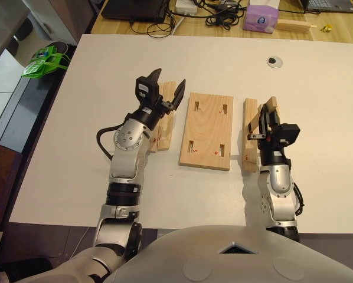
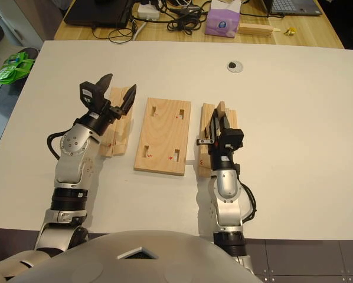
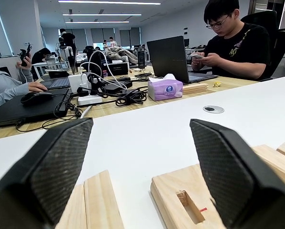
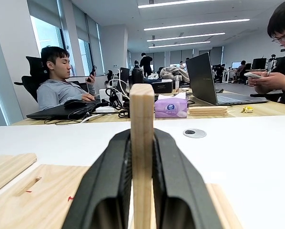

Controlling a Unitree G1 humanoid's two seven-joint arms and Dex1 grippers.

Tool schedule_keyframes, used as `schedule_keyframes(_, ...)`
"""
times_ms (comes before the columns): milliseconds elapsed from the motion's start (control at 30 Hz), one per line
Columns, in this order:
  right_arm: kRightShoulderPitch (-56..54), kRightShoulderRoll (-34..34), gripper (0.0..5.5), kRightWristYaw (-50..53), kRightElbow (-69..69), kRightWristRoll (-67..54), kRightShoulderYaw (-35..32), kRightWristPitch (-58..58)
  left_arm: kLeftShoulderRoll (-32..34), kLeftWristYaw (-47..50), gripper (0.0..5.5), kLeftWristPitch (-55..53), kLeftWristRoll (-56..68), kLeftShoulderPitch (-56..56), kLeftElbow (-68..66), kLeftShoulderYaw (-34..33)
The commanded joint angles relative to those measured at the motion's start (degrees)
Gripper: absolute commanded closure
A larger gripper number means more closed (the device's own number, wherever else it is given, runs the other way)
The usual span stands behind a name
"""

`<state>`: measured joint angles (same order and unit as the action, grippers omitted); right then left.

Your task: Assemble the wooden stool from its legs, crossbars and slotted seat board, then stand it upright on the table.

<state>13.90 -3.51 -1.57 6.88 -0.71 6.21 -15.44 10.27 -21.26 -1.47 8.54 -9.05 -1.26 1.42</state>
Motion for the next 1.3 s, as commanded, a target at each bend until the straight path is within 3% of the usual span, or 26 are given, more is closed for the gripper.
schedule_keyframes(33, 0.1, 0.0, 5.12, 0.8, -2.1, -0.2, -0.7, 5.9, 0.4, -0.3, 1.73, 0.2, 0.0, -0.2, -0.7, -0.3)
schedule_keyframes(167, -1.1, 1.0, 5.12, -0.2, -4.4, -0.1, -1.1, 9.7, 0.2, -0.2, 1.73, 0.4, 0.0, -0.1, -0.8, -0.4)
schedule_keyframes(433, -11.4, 8.5, 5.12, -5.3, -12.0, 0.0, -4.5, 2.7, -0.5, 0.3, 1.73, 0.9, -0.2, 0.2, -1.2, -0.2)
schedule_keyframes(733, -7.9, 1.4, 5.12, -1.9, -3.8, -1.7, -1.9, 4.5, -1.1, 1.1, 1.73, 1.2, -0.3, 1.1, -1.1, -0.1)
schedule_keyframes(1300, -6.4, 1.5, 5.12, 1.3, -1.2, 3.0, -1.0, 2.1, -1.4, 1.1, 1.73, 1.2, -0.4, 1.8, -1.0, -0.1)
